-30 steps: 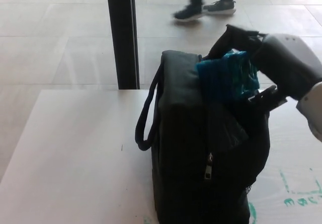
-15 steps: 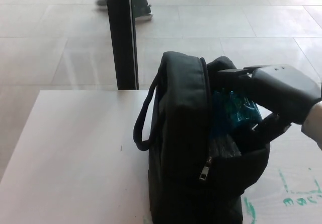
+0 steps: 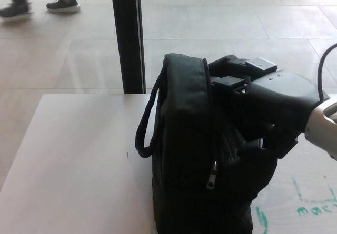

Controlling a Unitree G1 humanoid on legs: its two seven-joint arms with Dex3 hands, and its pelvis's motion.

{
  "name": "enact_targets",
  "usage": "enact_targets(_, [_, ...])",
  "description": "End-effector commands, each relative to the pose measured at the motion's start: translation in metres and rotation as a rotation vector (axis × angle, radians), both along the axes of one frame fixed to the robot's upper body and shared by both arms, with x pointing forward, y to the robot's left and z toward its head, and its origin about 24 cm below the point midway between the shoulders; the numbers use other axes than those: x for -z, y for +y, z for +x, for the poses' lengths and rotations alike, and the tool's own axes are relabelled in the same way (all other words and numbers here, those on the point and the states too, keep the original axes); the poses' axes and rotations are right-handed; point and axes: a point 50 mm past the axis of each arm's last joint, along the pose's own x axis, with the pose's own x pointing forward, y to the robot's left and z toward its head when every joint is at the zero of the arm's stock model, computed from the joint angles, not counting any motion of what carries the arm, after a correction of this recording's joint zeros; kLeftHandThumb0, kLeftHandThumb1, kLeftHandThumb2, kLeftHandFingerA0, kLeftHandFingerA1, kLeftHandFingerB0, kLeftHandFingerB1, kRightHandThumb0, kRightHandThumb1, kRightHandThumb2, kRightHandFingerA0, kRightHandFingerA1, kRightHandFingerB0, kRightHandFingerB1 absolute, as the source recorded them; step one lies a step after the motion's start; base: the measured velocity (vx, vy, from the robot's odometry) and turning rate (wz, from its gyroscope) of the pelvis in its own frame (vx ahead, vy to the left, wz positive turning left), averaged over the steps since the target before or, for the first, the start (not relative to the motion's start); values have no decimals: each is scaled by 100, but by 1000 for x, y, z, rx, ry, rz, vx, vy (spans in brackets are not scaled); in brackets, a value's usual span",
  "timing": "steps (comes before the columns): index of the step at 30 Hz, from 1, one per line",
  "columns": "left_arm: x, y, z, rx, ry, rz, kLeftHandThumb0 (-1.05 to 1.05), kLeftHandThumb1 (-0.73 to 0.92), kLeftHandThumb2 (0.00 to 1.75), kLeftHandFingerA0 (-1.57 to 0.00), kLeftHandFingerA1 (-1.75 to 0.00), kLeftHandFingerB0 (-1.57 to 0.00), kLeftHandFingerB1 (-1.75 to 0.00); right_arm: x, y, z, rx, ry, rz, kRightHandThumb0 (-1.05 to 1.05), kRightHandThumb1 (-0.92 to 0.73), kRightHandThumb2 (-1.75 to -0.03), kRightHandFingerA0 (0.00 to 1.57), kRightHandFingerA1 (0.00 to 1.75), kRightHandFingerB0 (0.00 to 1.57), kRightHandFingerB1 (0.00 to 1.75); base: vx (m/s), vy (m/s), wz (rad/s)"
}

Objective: The robot uses its right hand to pick up the cube kept on the middle of the desk and put it inside the bag next to it

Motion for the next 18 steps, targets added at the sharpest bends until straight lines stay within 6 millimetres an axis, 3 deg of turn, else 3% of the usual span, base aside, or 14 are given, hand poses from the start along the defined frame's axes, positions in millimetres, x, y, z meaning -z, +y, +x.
enact_targets(1, [1,3,-4,2,19,20,-70,53,56,-56,-58,-51,-49,-7,-2,-1,37,-5,-41,-81,-49,-87,0,20,0,0,0,0,0])
enact_targets(3, [1,3,-5,-2,18,13,-68,53,56,-55,-58,-51,-50,-12,-6,-2,67,17,-40,-81,-48,-82,0,13,2,1,0,0,0])
enact_targets(4, [1,3,-5,-5,18,6,-68,53,56,-55,-58,-50,-50,-14,-8,-2,70,22,-28,-81,-49,-80,0,5,6,13,0,0,0])
enact_targets(5, [1,3,-6,-8,17,3,-66,54,56,-54,-58,-50,-50,-16,-11,-2,73,22,-21,-72,-37,-68,0,0,13,35,0,0,0])
enact_targets(6, [2,3,-6,-10,15,3,-66,54,56,-54,-58,-50,-50,-18,-13,-1,77,19,-20,-72,-37,-68,0,0,13,35,0,0,0])
enact_targets(7, [2,3,-6,-5,21,17,-68,53,56,-57,-58,-51,-50,-31,-24,3,113,42,-22,-63,-53,-57,17,53,43,38,0,0,0])
enact_targets(8, [3,3,-6,-6,21,16,-68,53,56,-57,-58,-51,-50,-31,-23,3,112,43,-23,-63,-53,-57,17,53,43,38,0,0,0])
enact_targets(9, [2,3,-7,-2,19,14,-67,54,57,-56,-58,-50,-49,-45,-37,6,147,79,26,-60,-60,-59,68,61,68,48,0,0,0])
enact_targets(10, [2,3,-7,0,18,13,-66,55,56,-56,-58,-50,-49,-53,-45,8,165,91,55,-59,-60,-58,79,62,71,51,0,0,0])
enact_targets(12, [3,4,-7,0,19,14,-66,55,56,-56,-58,-50,-49,-57,-49,8,171,89,66,-59,-60,-58,79,62,71,51,0,0,0])
enact_targets(14, [2,4,-8,5,20,13,-65,55,57,-55,-58,-49,-49,-75,-68,6,217,56,82,-54,-60,-59,88,71,72,52,0,0,0])
enact_targets(15, [2,3,-8,14,15,3,-64,43,89,-51,-67,-38,-57,-88,-83,2,281,41,109,-52,-60,-58,88,67,72,49,0,0,0])
enact_targets(18, [1,3,-8,3,17,0,-64,42,88,-51,-67,-38,-57,-100,-99,-5,313,18,171,-50,-60,-59,81,62,65,47,0,0,0])
